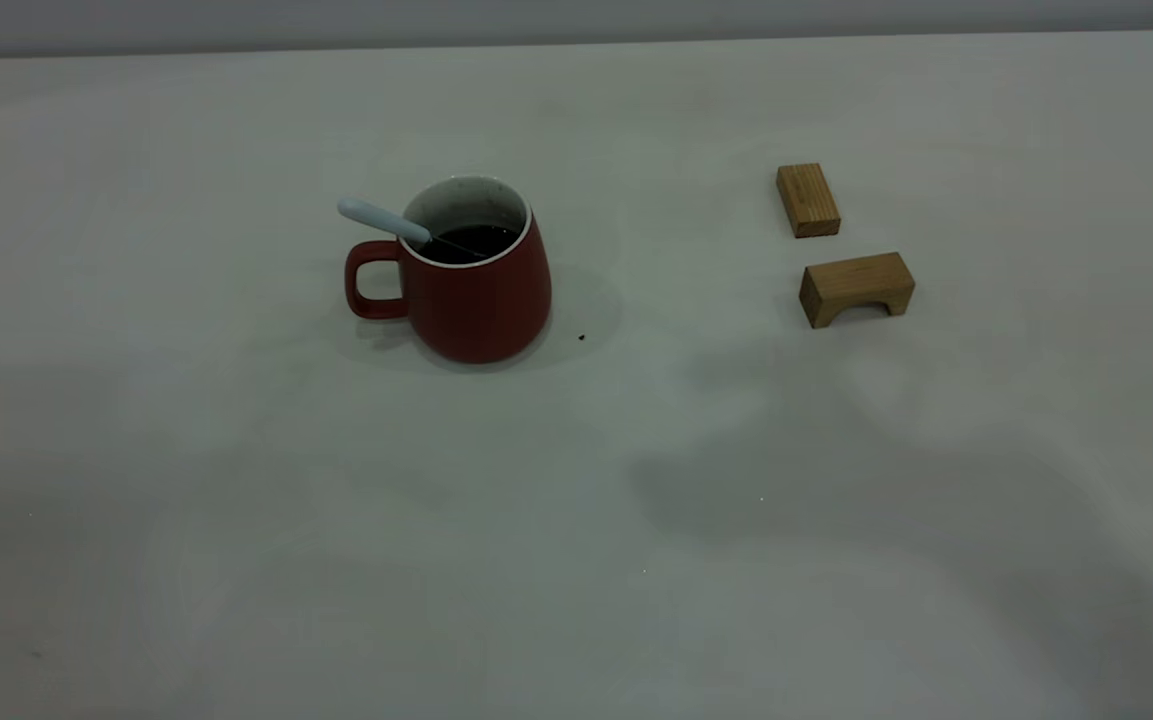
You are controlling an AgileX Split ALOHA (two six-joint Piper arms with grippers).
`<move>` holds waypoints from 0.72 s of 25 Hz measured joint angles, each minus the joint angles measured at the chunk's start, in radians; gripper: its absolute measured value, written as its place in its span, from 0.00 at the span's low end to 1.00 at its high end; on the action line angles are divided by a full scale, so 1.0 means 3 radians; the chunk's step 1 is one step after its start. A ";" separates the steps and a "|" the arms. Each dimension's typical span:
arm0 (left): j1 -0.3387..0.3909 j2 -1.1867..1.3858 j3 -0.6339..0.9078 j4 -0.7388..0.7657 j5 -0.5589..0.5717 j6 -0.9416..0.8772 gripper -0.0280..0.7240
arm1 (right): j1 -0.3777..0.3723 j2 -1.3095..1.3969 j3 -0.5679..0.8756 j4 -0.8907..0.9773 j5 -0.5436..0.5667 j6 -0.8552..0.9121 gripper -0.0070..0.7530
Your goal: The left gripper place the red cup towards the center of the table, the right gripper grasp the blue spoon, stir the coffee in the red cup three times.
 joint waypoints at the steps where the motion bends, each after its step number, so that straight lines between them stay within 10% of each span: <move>1: 0.0000 0.0000 0.0000 0.0000 0.0000 0.0000 0.60 | 0.0000 -0.0204 0.0122 -0.0050 0.0009 -0.0180 0.66; 9: 0.0000 0.0000 0.0000 0.0003 0.0000 0.0000 0.60 | -0.0072 -0.2105 0.1314 -0.0315 0.0024 -0.1014 0.66; 18: 0.0000 0.0000 0.0000 0.0003 0.0000 0.0000 0.60 | -0.1065 -0.3864 0.2099 -0.0672 0.0024 -0.1059 0.66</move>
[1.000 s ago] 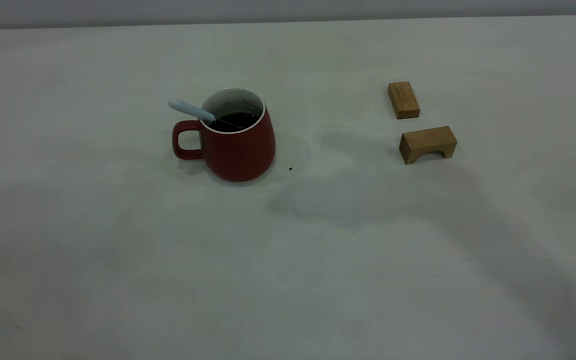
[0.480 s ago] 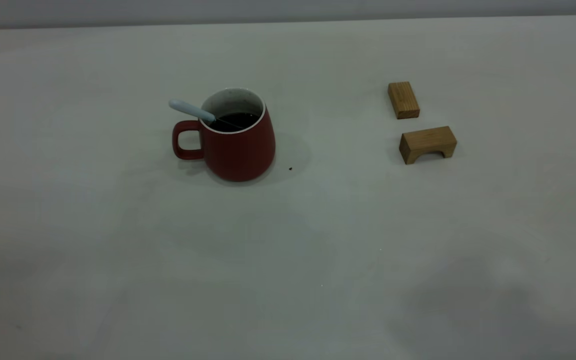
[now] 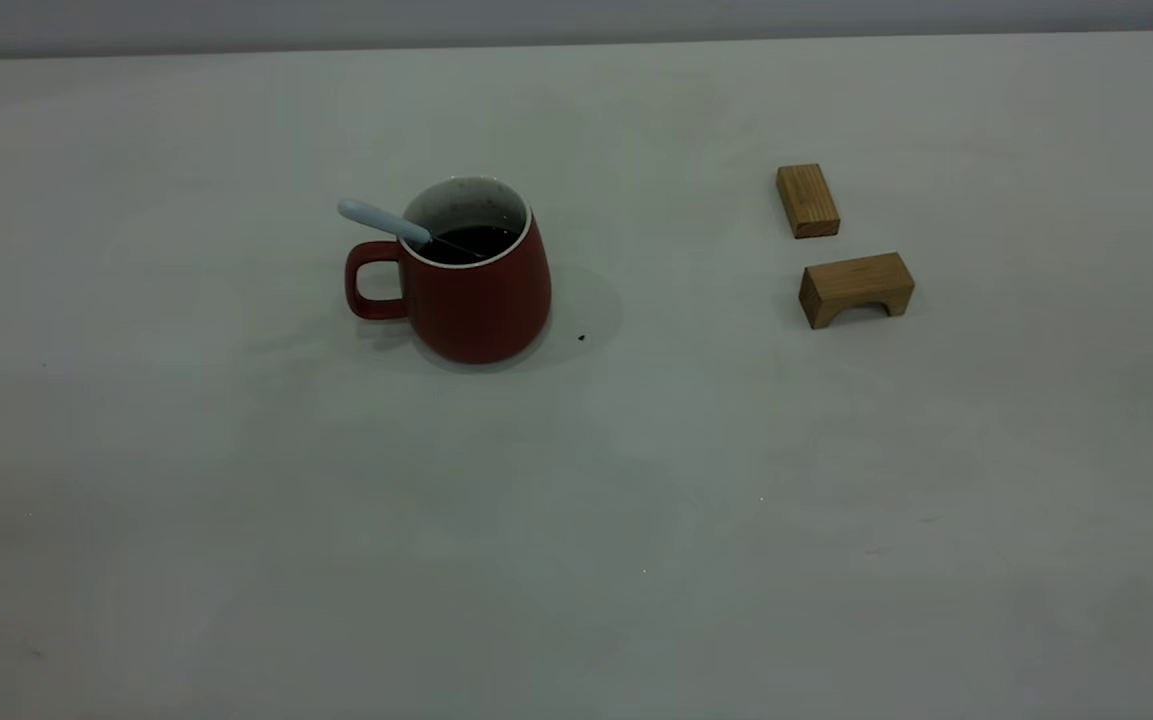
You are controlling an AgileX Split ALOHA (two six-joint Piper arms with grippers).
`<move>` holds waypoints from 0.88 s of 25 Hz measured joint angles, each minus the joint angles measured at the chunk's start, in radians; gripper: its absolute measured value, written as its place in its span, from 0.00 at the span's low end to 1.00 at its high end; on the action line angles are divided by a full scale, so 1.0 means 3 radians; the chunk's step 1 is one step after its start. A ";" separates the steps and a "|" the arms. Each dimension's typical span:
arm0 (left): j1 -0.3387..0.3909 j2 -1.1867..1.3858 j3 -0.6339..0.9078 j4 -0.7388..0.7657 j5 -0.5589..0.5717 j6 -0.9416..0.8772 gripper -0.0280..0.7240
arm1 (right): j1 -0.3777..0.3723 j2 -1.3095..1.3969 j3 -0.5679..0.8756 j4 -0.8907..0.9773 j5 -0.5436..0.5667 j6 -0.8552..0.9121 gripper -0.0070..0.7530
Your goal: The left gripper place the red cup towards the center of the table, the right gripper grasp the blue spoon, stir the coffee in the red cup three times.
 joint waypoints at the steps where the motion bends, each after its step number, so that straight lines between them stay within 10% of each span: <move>1: 0.0000 0.0000 0.0000 0.0000 0.0000 0.0000 0.60 | -0.0094 -0.0135 0.0082 -0.0073 0.0000 -0.0019 0.66; 22: 0.0000 0.0000 0.0000 0.0000 0.0000 0.0000 0.60 | -0.0460 -0.0913 0.1602 -0.0802 -0.0299 0.0165 0.66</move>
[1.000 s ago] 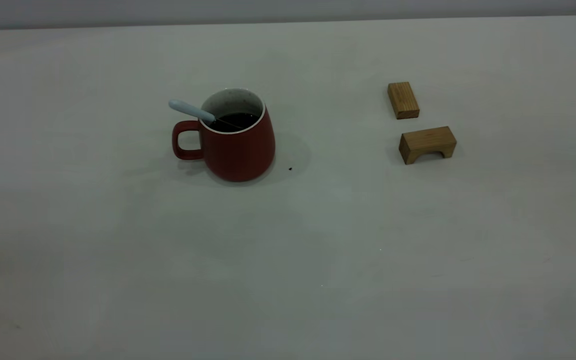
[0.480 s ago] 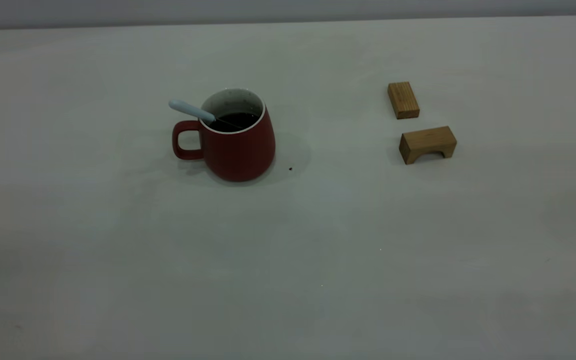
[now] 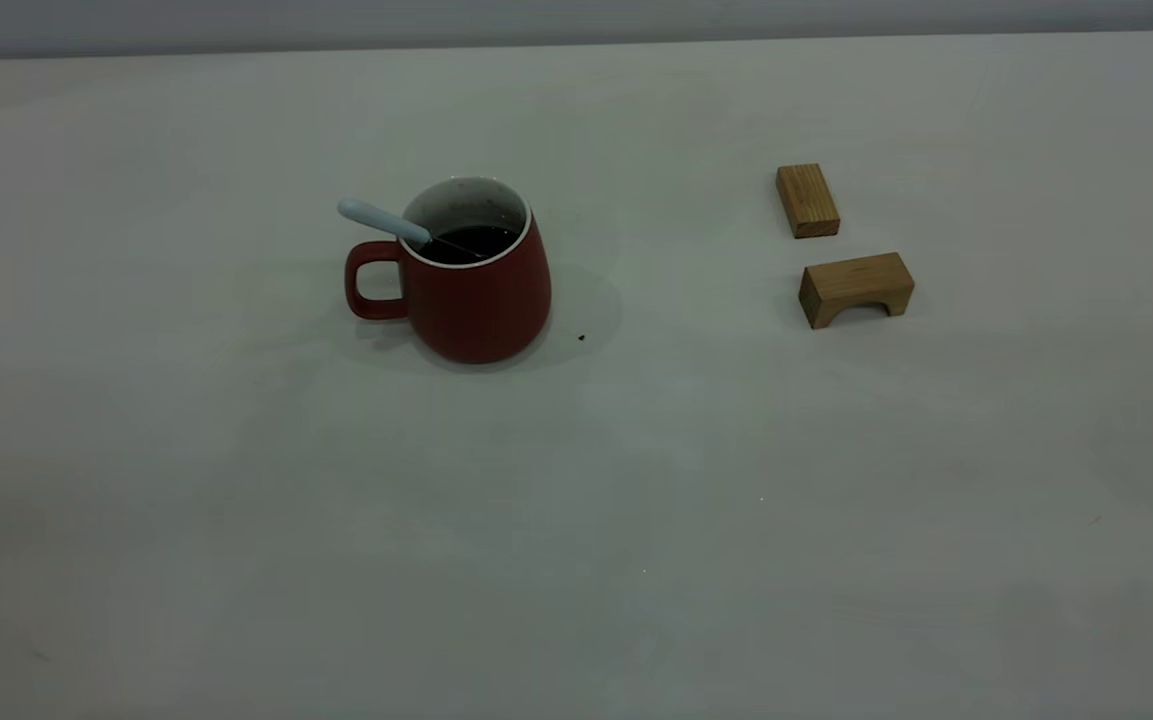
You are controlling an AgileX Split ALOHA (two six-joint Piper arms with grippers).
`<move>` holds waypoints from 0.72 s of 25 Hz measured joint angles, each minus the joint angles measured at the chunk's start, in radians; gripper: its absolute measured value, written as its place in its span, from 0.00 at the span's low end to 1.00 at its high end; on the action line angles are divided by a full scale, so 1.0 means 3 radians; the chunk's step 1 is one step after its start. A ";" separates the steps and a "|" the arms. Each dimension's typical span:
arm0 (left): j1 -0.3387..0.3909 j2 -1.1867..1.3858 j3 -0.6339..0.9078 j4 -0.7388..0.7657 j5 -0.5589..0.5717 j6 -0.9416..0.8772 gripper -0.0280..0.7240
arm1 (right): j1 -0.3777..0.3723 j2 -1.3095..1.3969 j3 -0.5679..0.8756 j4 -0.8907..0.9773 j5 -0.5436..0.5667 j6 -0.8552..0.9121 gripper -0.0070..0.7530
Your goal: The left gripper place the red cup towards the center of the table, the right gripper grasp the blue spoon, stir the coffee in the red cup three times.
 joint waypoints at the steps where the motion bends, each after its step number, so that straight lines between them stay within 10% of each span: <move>1: 0.0000 0.0000 0.0000 0.0000 0.0000 0.0000 0.60 | 0.0000 0.0000 0.0011 -0.0006 -0.0020 0.0000 0.66; 18: 0.0000 0.0000 0.0000 0.0000 0.0000 0.0000 0.60 | 0.0000 0.0000 0.0019 -0.0028 -0.0028 0.0015 0.66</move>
